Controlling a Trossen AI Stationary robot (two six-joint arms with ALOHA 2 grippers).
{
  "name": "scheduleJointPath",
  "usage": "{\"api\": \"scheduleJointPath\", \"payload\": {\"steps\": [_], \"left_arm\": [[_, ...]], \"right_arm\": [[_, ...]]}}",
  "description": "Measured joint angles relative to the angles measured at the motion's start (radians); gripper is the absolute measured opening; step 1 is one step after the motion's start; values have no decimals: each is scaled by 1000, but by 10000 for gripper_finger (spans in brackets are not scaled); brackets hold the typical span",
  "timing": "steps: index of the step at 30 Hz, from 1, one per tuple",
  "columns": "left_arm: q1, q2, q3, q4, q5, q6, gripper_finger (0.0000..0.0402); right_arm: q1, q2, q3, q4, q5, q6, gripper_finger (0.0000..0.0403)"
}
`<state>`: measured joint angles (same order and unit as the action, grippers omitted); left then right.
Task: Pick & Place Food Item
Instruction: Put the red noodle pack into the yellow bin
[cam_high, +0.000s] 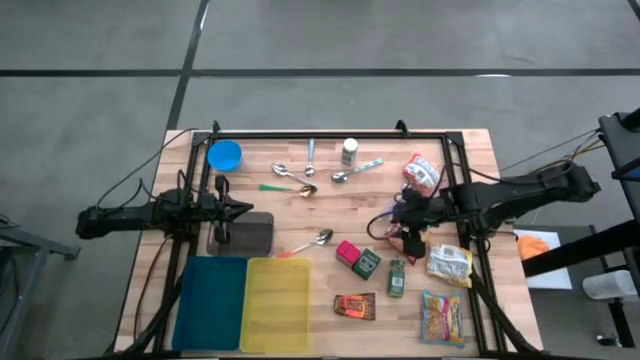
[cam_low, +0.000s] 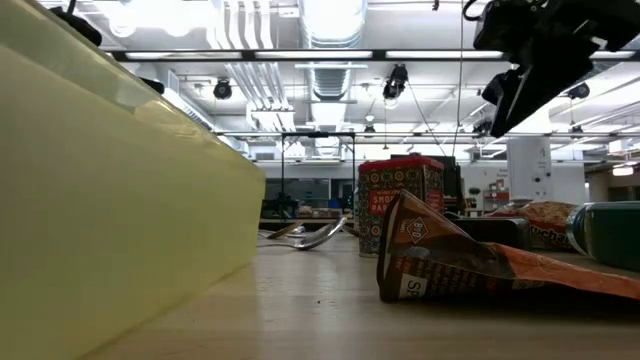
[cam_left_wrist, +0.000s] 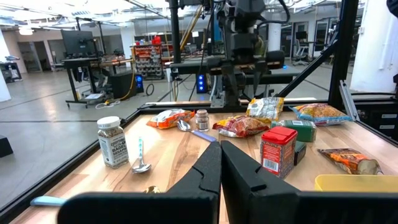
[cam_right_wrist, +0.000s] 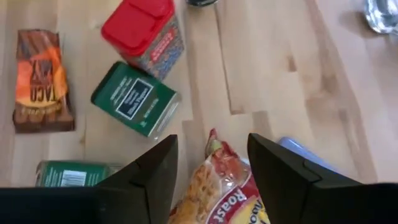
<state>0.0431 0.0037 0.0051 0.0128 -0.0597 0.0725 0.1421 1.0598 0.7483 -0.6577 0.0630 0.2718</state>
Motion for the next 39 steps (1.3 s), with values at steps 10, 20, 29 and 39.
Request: {"api": "scheduleJointPath", "payload": {"steps": [10, 20, 29, 39], "left_arm": [[0, 0, 0, 0, 0, 0, 10], [0, 1, 0, 0, 0, 0, 10], [0, 1, 0, 0, 0, 0, 10], [0, 1, 0, 0, 0, 0, 10]], "right_arm": [[53, 54, -2, 26, 63, 2, 320], [93, 47, -2, 4, 119, -175, 349], [93, 177, -5, 62, 124, -157, 350], [93, 400, 10, 63, 206, -57, 350]]}}
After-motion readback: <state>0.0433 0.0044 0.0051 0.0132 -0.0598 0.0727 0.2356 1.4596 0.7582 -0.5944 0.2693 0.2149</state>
